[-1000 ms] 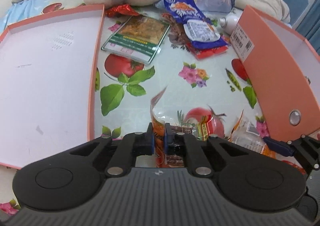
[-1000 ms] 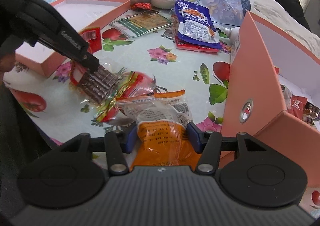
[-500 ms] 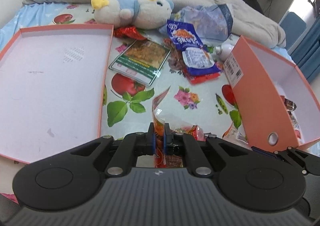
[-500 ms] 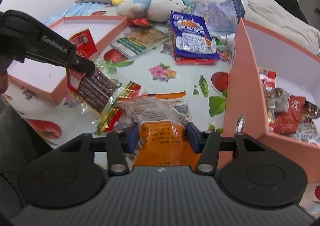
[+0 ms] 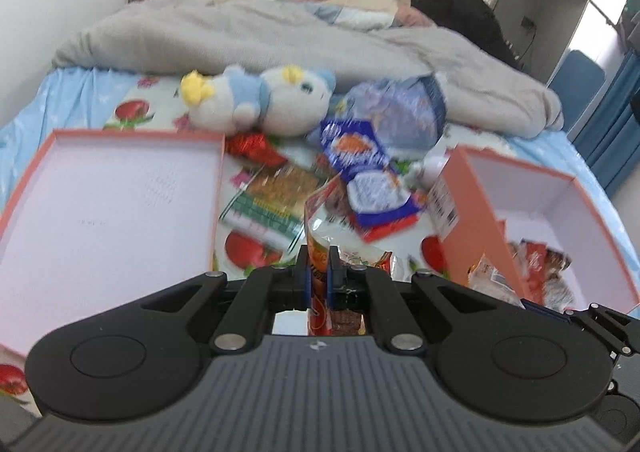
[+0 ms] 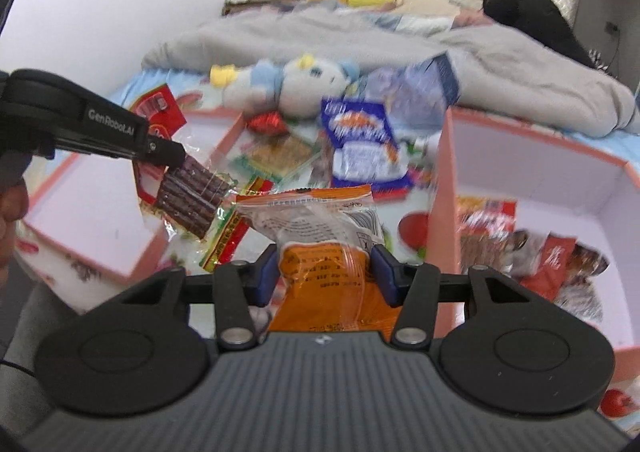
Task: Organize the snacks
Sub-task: 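Carry both held packets over the salmon box and lower them inside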
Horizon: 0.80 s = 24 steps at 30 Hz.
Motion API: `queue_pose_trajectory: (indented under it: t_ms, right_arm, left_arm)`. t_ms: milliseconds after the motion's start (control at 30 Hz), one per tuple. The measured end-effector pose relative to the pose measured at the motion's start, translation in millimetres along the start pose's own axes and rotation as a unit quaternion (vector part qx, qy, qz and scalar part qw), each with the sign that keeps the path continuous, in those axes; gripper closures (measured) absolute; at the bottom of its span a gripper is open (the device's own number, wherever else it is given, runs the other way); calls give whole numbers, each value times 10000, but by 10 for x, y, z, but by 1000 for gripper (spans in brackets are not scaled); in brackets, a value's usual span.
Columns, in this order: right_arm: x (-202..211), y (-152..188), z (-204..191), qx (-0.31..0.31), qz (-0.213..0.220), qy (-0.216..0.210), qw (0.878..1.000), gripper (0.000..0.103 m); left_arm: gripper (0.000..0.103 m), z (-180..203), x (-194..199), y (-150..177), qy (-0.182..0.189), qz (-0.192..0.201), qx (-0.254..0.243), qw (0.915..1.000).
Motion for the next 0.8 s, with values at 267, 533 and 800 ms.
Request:
queue_pose_trajectory:
  t_ms: [267, 533, 800]
  right_arm:
    - [433, -374, 235, -120, 476, 210, 9986, 51]
    - [684, -658, 595, -314, 798, 370, 9956, 51]
    - [935, -894, 1074, -423, 1130, 643, 9906, 51]
  left_arm:
    - [96, 429, 307, -394, 291, 327, 6, 9990]
    - [96, 871, 540, -768, 555, 564, 123, 9968]
    - [96, 1490, 622, -1038, 948, 708, -18, 9930]
Point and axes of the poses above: each gripper's, at about its wrist camera, not at the fingertips, and x roughly against the way its jaws point, z to its right, y to its underside, the point moved 8 cm from there along -x, roughly the way its jaws point, and after that the axes turned 1 degree about -z, right-handed, at the moved point
